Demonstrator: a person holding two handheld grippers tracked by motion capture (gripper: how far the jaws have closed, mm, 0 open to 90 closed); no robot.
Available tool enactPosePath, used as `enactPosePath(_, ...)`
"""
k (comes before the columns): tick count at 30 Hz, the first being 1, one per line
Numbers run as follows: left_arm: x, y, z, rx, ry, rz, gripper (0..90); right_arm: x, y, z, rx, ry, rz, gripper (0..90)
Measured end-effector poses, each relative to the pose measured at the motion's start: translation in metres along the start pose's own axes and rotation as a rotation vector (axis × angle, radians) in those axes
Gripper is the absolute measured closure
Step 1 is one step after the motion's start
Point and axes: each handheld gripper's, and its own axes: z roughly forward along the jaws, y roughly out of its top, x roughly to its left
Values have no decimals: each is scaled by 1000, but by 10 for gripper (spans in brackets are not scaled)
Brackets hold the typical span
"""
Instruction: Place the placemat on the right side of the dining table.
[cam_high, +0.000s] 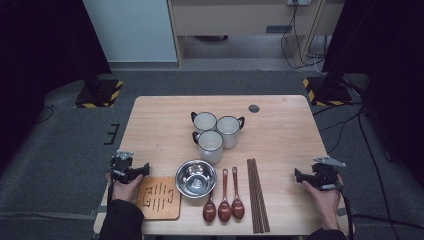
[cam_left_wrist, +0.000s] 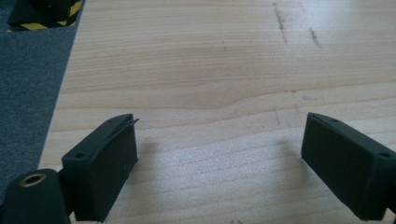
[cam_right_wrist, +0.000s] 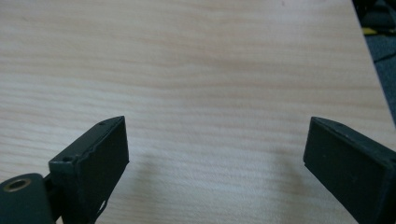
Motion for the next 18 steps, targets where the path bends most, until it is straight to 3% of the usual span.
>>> enactPosePath(4,0,1,-8,-16,-16,-7,120,3,5,-7,-37,18,8,71)
enactPosePath(11,-5,0,-24,-21,-51,-15,121,4,10,-14,-50,49,36,61)
enactPosePath(18,-5,-2,-33,-33,-69,-33,122,10,16,-21,-67,53,29,68)
